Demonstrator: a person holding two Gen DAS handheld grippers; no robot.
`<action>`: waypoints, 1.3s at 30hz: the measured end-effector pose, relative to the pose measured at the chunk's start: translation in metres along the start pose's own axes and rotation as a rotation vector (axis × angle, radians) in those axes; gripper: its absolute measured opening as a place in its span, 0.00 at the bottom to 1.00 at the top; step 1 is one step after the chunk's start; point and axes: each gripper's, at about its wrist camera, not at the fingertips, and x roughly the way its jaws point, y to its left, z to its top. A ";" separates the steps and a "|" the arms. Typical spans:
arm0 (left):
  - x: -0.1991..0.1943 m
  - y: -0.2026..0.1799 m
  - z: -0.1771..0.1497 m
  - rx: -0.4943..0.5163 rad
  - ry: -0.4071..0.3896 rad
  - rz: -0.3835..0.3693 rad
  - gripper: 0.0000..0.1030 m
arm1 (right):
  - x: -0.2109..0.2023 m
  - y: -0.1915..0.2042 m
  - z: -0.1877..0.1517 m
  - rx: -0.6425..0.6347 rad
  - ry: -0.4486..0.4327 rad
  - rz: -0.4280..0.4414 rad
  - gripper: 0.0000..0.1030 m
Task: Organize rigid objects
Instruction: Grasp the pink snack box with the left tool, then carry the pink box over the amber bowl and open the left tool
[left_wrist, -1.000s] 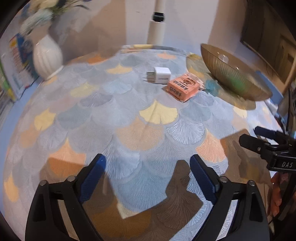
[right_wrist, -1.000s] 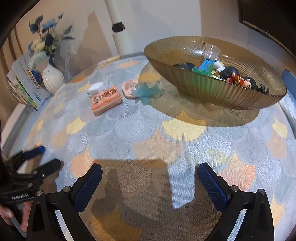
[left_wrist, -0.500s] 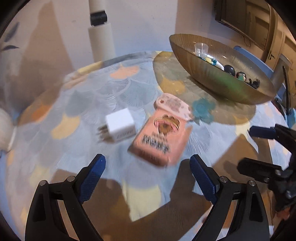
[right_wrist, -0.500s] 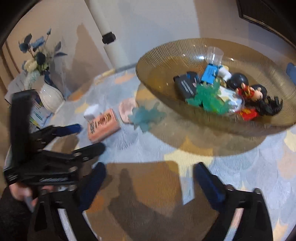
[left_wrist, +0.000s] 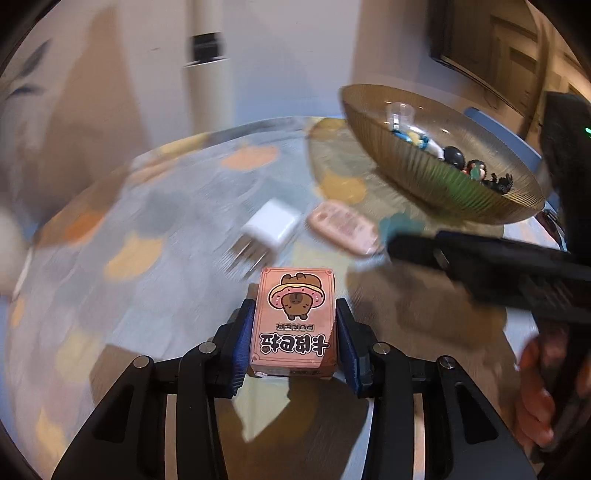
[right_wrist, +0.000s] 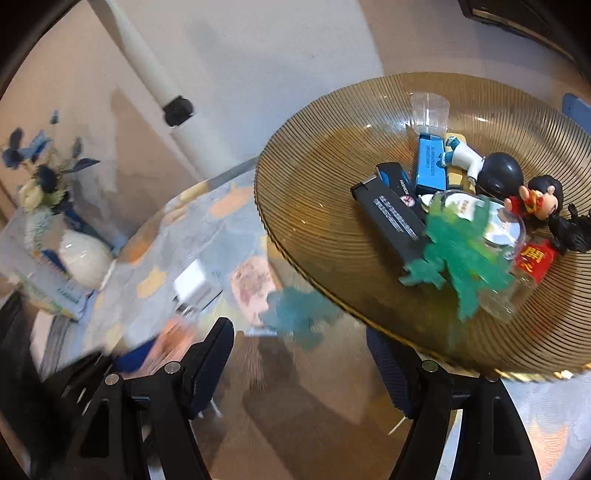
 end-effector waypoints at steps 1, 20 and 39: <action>-0.005 0.007 -0.005 -0.020 -0.002 0.008 0.37 | 0.003 0.005 0.002 0.010 -0.010 -0.031 0.72; -0.063 -0.011 -0.094 -0.103 -0.009 0.036 0.37 | -0.058 0.015 -0.069 -0.272 0.078 0.119 0.40; -0.061 -0.034 -0.109 -0.066 -0.005 0.066 0.78 | -0.061 -0.003 -0.092 -0.472 0.114 0.032 0.88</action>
